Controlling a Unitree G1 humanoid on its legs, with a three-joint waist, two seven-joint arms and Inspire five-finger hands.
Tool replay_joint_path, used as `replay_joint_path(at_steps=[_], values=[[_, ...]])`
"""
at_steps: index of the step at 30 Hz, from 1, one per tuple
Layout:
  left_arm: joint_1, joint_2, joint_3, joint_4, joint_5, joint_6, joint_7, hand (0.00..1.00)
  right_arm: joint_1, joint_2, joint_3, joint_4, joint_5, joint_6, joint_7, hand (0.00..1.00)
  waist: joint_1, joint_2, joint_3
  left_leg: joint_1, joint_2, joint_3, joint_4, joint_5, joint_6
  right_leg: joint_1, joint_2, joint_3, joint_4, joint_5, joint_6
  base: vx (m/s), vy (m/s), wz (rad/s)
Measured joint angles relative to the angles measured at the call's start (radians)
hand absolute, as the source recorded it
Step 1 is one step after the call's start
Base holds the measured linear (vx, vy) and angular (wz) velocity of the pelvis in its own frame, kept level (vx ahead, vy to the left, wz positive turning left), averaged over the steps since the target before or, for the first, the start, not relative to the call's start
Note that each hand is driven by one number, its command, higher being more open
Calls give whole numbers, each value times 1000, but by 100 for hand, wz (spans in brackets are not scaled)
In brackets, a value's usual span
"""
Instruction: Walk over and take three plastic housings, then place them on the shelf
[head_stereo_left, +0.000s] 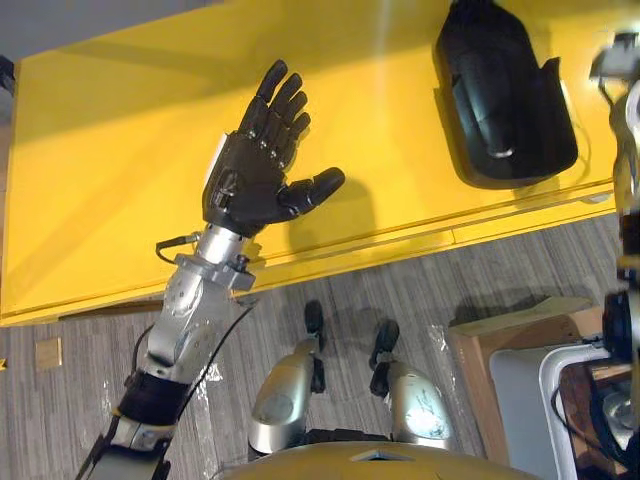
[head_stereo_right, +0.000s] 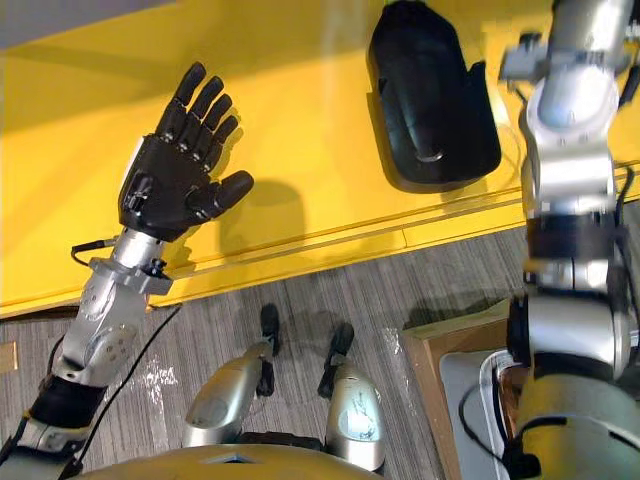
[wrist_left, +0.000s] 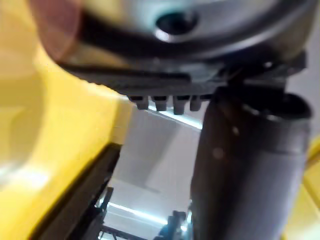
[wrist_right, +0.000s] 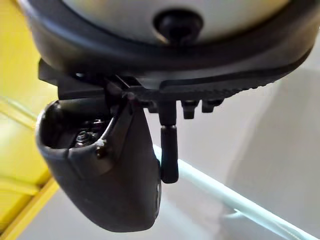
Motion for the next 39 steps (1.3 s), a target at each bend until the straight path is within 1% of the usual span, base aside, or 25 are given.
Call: replay_joint_path(at_steps=[1, 2, 3, 4, 6, 7, 8, 9, 11, 13, 14, 16, 17, 20, 22, 24, 27, 30, 31, 34, 35, 38, 39], values=[[10, -5, 3, -7, 20, 0, 0, 100, 53, 10, -22, -34, 0, 2, 14, 100, -8, -2, -8, 3, -1, 0, 0, -1, 0, 7, 0, 0, -8, 2, 3, 74, 0, -8], [29, -18, 5, -14, 45, 0, -2, 100, 158, 44, -72, -101, 0, 5, 44, 100, -21, -6, -25, 10, -3, 6, -1, -6, -2, 16, 1, 4, -21, 5, 7, 75, 1, -15], [51, -33, 10, -15, 67, 1, 0, 100, 249, 93, -115, -158, 1, 9, 73, 100, -34, -12, -36, 25, -2, 18, -1, -13, -2, 31, 2, 14, -31, 7, 10, 76, 1, -20], [64, -40, 9, -15, 67, 2, 0, 100, 295, 117, -134, -186, 2, 10, 86, 100, -40, -14, -44, 31, -2, 23, -1, -17, -1, 36, 3, 18, -34, 7, 10, 74, -1, -27], [122, -80, 9, -21, 109, 8, 3, 100, 486, 218, -211, -312, 2, 10, 126, 100, -62, -26, -85, 48, -1, 42, -3, -33, -5, 57, 9, 36, -65, 13, 18, 88, -7, -25], [139, -88, 9, -28, 113, 12, 7, 100, 530, 244, -227, -341, 1, 10, 138, 100, -66, -30, -92, 55, -1, 48, -4, -38, -7, 63, 10, 42, -69, 13, 18, 111, -10, -32], [172, -103, 9, -49, 135, 26, 12, 100, 617, 299, -255, -397, 0, 9, 154, 100, -71, -37, -116, 62, 2, 67, -5, -48, -9, 66, 14, 60, -81, 14, 20, 99, -10, -33], [183, -108, 8, -56, 143, 30, 12, 100, 658, 324, -265, -422, -12, 7, 156, 100, -73, -40, -128, 66, 3, 75, -5, -52, -11, 68, 17, 67, -85, 15, 20, 94, -12, -41], [207, -122, 7, -72, 157, 37, 14, 100, 760, 391, -279, -488, -157, -1, 146, 100, -98, -52, -155, 88, 8, 94, -5, -65, -16, 86, 22, 87, -97, 17, 22, 90, -13, -29], [207, -138, 3, -78, 176, 48, 18, 100, 825, 411, -281, -524, -199, -18, 135, 100, -100, -55, -176, 93, 12, 111, -5, -71, -20, 84, 26, 104, -101, 17, 22, 53, -6, -23], [208, -147, -3, -81, 176, 48, 23, 100, 861, 427, -282, -538, -240, -41, 118, 100, -101, -56, -184, 96, 13, 116, -5, -73, -21, 85, 27, 109, -102, 18, 23, 45, -5, -19], [215, -156, -4, -87, 176, 49, 25, 100, 894, 458, -282, -560, -299, -63, 100, 100, -104, -58, -185, 105, 14, 122, -5, -76, -23, 93, 29, 114, -107, 20, 25, 37, -1, -10], [239, -156, -4, -97, 176, 49, 26, 100, 922, 485, -278, -567, -333, -90, 98, 100, -112, -60, -197, 106, 14, 124, -5, -80, -23, 96, 30, 117, -114, 22, 28, 39, 6, -8], [290, -157, -4, -106, 176, 54, 26, 100, 983, 520, -268, -568, -351, -121, 81, 100, -113, -65, -209, 112, 14, 138, -5, -86, -20, 96, 29, 131, -115, 22, 29, 35, 13, -11], [301, -159, -4, -106, 176, 69, 26, 100, 1016, 532, -255, -568, -358, -129, 65, 100, -113, -65, -210, 112, 13, 140, -5, -88, -19, 95, 28, 133, -116, 23, 30, 14, 16, -7], [328, -163, -3, -106, 176, 70, 24, 100, 1066, 557, -241, -565, -418, -138, 44, 100, -114, -65, -210, 107, 12, 144, -5, -97, -25, 92, 29, 137, -123, 25, 33, 6, 17, -5], [339, -166, 1, -110, 175, 70, 24, 100, 1111, 563, -226, -553, -420, -148, 26, 100, -117, -65, -210, 83, 12, 150, -4, -96, -24, 68, 29, 142, -129, 32, 35, 9, 9, -6], [360, -172, 0, -113, 173, 69, 23, 100, 1139, 576, -209, -533, -420, -160, 21, 100, -117, -65, -210, 84, 12, 162, -2, -96, -20, 63, 30, 155, -129, 34, 34, 41, 9, -12], [360, -172, 0, -113, 173, 69, 23, 100, 1147, 585, -204, -514, -420, -170, 20, 100, -118, -66, -209, 83, 13, 165, -2, -97, -20, 60, 30, 158, -129, 34, 34, 41, 4, -10], [357, -172, 0, -113, 171, 67, 24, 100, 1160, 593, -182, -457, -419, -175, 2, 100, -120, -66, -209, 82, 12, 173, -2, -102, -19, 56, 29, 165, -129, 33, 34, 37, 5, -7], [356, -171, 0, -113, 171, 66, 25, 100, 1168, 593, -173, -449, -417, -179, -7, 0, -120, -66, -209, 81, 12, 175, -2, -104, -20, 52, 29, 168, -129, 33, 34, 44, 5, -8], [354, -170, 0, -113, 171, 64, 28, 100, 1169, 594, -145, -441, -373, -203, -29, 0, -121, -66, -209, 79, 12, 178, -1, -107, -20, 47, 29, 177, -129, 33, 34, 31, 1, -8], [350, -170, 0, -113, 171, 64, 28, 100, 1165, 595, -137, -441, -345, -222, -47, 0, -121, -66, -209, 80, 12, 179, -1, -108, -20, 48, 29, 178, -129, 33, 34, 0, 0, 0]])
